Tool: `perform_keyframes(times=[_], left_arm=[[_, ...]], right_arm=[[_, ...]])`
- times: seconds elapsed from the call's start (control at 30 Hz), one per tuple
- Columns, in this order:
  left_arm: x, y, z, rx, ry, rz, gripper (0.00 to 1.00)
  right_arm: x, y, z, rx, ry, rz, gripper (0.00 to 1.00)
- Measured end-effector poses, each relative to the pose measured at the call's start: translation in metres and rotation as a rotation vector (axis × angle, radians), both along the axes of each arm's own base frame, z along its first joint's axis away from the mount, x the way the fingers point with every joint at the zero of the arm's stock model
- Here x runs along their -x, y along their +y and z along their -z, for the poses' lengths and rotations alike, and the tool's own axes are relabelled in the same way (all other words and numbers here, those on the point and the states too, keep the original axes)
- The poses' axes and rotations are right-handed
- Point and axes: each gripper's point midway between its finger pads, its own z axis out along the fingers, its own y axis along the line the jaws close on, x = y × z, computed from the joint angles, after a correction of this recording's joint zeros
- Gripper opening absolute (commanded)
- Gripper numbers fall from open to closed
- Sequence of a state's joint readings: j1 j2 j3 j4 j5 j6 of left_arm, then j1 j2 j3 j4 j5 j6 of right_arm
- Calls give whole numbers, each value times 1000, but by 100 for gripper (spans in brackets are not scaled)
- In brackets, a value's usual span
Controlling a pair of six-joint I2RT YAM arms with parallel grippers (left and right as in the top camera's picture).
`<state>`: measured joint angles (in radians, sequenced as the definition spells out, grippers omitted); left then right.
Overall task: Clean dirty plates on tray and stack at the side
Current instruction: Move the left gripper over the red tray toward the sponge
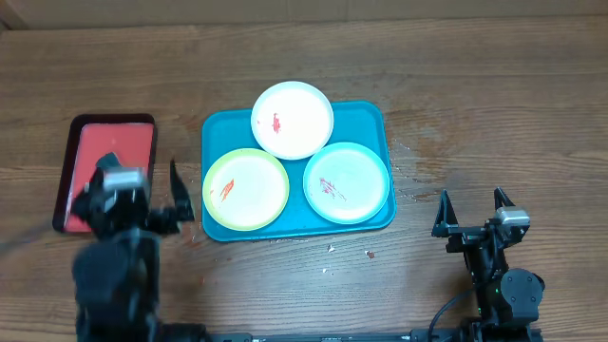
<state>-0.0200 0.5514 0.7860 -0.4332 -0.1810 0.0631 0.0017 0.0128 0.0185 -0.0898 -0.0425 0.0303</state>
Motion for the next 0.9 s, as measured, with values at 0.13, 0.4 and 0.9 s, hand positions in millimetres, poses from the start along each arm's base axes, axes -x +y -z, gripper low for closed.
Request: perform_keyframes(times=[0.13, 0.4, 0.9], left_arm=[[-38, -1, -3, -19, 102, 6, 100], [-70, 46, 13, 150, 451, -228, 100], [-88, 149, 100, 618, 685, -675, 100]], right_arm=[[0, 0, 0, 0, 0, 2, 100], [0, 0, 0, 0, 0, 3, 100], [0, 0, 0, 0, -1, 3, 100]])
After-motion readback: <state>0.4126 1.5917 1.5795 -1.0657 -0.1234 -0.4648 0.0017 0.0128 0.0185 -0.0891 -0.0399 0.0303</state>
